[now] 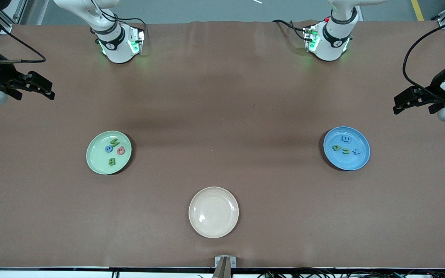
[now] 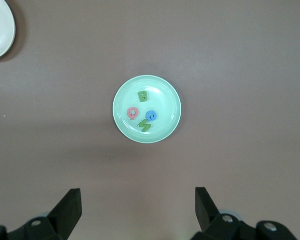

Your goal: Sort upper and lower case letters into plates

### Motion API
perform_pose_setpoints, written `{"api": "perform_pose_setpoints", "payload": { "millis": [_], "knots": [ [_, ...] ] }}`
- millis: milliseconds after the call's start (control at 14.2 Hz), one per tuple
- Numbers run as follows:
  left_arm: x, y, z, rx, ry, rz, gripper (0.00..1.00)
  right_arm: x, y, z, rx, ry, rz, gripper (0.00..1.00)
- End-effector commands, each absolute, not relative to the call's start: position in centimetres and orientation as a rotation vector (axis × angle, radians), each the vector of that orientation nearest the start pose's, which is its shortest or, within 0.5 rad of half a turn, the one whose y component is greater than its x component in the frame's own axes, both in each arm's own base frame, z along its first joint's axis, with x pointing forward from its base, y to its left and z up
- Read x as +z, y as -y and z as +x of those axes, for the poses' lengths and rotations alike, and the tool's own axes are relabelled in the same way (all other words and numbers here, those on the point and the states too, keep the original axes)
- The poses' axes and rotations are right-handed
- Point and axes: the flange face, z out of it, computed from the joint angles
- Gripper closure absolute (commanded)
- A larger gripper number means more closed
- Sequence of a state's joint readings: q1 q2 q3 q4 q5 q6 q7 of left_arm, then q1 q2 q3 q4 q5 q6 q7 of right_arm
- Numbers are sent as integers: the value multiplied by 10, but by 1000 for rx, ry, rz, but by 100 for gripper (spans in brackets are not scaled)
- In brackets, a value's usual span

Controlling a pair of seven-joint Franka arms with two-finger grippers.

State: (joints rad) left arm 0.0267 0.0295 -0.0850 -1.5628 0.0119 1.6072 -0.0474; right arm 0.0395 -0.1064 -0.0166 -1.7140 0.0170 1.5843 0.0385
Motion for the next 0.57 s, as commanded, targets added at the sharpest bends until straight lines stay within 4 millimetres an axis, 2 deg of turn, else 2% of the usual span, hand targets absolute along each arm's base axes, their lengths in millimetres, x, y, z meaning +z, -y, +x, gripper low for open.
{"api": "perform_pose_setpoints", "payload": {
  "millis": [0,495],
  "knots": [
    [623,27,564,-28,-10,-3116,0,614,-9,511,46,-46,-3127,0],
    [624,20,565,-35,-3,-3122,0,614,-12,511,44,-36,-3134,0]
  ]
}}
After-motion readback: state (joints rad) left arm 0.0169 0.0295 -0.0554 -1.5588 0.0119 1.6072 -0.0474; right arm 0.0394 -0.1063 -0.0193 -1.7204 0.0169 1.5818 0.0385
